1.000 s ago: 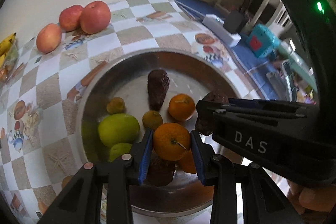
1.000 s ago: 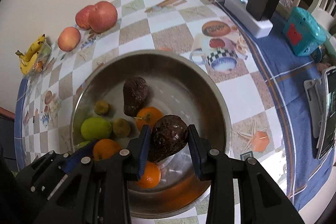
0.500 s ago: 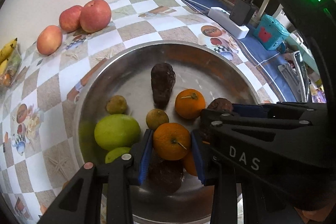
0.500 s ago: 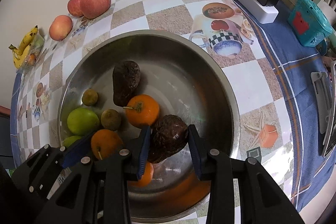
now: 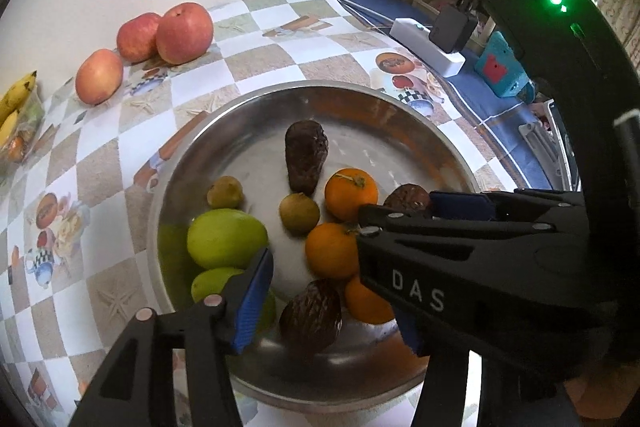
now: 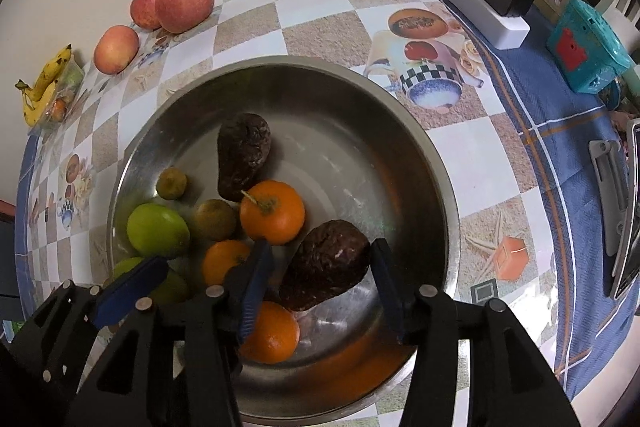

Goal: Organize fruits

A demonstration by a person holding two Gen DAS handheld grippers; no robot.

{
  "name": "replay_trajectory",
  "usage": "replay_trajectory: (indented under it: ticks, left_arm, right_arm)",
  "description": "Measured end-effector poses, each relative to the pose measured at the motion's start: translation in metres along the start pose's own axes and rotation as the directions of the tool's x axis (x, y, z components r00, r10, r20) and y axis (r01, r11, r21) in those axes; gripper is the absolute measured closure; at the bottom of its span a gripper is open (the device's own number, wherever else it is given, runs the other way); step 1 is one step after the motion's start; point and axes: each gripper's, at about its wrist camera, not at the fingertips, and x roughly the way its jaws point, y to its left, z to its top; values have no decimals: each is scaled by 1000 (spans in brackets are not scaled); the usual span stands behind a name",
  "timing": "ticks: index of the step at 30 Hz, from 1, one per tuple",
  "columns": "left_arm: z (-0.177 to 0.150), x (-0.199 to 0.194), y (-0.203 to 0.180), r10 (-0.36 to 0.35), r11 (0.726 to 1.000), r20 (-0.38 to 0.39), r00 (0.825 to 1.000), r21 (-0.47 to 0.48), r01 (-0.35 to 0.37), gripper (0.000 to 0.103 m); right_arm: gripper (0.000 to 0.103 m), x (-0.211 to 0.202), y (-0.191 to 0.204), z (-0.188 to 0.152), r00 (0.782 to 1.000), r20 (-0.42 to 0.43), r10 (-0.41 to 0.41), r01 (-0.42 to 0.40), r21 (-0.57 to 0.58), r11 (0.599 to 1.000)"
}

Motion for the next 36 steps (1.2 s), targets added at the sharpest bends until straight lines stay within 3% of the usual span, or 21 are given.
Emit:
replay_trajectory:
  ticks: [6, 8, 10, 13, 14, 16, 24, 30, 36]
  left_arm:
    - [-12, -16, 13, 10, 998, -2, 1000, -67, -10, 33]
    - [-19, -24, 19, 23, 996, 3, 1000, -88, -23, 25]
    - [-26, -34, 28, 44, 992, 16, 999, -119, -42, 19]
    - [-36, -48, 46, 67, 980, 34, 997, -190, -60, 1]
    - [-40, -53, 53, 80, 974, 44, 996, -215, -68, 0]
    - [-47, -61, 68, 123, 960, 57, 991, -262, -104, 0]
    - [-75, -81, 111, 291, 899, 21, 957, -349, -265, 0]
    - [-86, -91, 119, 344, 871, 1, 939, -373, -319, 0]
    - [-92, -99, 121, 441, 815, -37, 897, -402, -417, 0]
  right_arm:
    - [38, -10, 6, -5, 999, 41, 16, -15, -19, 1000]
    - [30, -14, 6, -8, 998, 50, 36, -36, -13, 999]
    - [28, -17, 8, -11, 997, 64, 44, -43, -16, 999]
    - [25, -23, 14, -20, 995, 80, 61, -59, -35, 998]
    - [16, -24, 15, -23, 994, 83, 65, -62, -41, 997]
    - [11, -26, 20, -28, 993, 95, 63, -57, -59, 997]
    - [10, -40, 35, -54, 989, 139, 54, -36, -130, 991]
    - [10, -54, 43, -70, 984, 165, 65, -40, -153, 987]
    - [10, -60, 47, -80, 982, 181, 55, -24, -173, 985]
